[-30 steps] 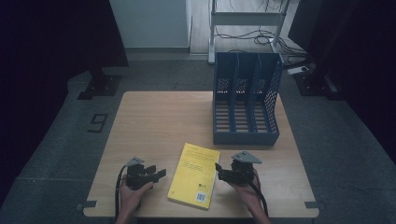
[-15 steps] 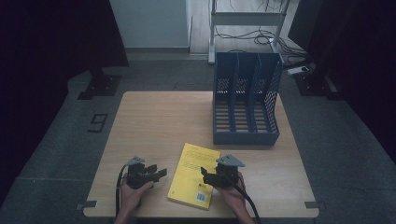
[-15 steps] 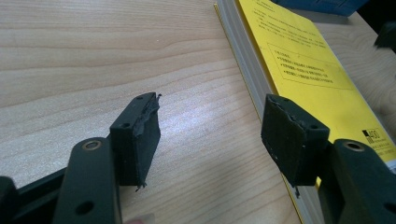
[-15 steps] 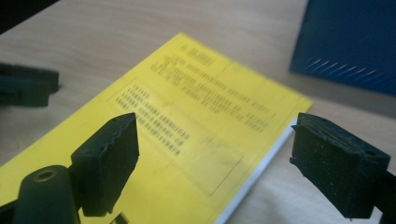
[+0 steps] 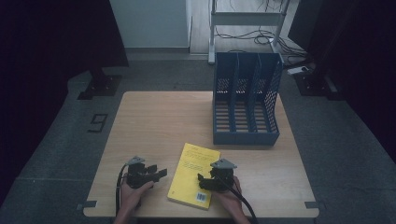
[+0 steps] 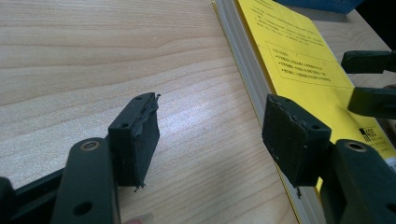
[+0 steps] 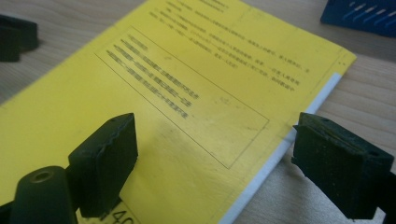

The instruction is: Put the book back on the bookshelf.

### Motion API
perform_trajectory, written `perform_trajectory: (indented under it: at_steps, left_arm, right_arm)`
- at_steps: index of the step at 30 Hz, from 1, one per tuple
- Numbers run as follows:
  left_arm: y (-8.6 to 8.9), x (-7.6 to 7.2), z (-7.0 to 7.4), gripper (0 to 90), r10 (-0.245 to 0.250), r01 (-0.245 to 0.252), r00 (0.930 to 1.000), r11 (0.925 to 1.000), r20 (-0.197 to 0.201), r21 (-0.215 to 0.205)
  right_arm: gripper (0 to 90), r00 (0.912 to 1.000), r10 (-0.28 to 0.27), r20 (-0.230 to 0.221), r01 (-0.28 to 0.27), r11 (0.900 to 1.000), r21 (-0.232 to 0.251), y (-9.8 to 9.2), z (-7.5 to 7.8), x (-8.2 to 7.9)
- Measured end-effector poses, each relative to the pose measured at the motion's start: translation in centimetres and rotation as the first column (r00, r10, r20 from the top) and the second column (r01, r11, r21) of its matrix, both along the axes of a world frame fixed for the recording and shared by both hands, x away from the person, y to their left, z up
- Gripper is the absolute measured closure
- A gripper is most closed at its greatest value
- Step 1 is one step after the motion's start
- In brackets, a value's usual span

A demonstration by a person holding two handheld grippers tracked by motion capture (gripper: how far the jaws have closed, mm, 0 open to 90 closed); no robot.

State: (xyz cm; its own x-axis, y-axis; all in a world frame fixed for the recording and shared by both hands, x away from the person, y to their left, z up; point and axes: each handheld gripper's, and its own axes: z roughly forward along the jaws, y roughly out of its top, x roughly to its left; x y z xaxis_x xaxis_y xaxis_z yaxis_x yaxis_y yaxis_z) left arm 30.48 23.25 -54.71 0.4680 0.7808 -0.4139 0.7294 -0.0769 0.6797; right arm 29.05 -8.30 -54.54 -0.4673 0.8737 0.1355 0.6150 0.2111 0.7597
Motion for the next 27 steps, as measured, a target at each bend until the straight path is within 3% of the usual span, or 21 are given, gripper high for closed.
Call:
perform_trajectory:
  at_steps: [5,12,20,27]
  left_arm:
    - [-0.1,-0.1,0.1,35.6,-0.006,0.006,1.0,1.0,-0.005,0.008]
    - [-0.5,-0.1,0.2,35.6,0.0,0.0,1.0,0.9996,-0.005,0.027]
    - [-1.0,-0.5,0.9,35.8,0.013,-0.014,0.9988,0.9998,0.047,0.015]
    - [-2.0,-0.7,1.2,36.1,0.005,-0.006,0.9978,0.9999,0.066,0.013]
  right_arm:
    - [12.9,0.9996,-0.01,-0.025,0.01,1.0,0.022,-0.3,-0.3,0.1]
    - [13.3,0.9998,-0.011,-0.016,0.011,1.0,0.029,-0.4,-0.5,0.0]
    - [13.2,0.9999,-0.006,-0.011,0.006,0.999,0.032,-0.5,-0.6,0.0]
    - [12.8,1.0,-0.004,-0.008,0.005,0.999,0.039,-0.6,-0.7,0.0]
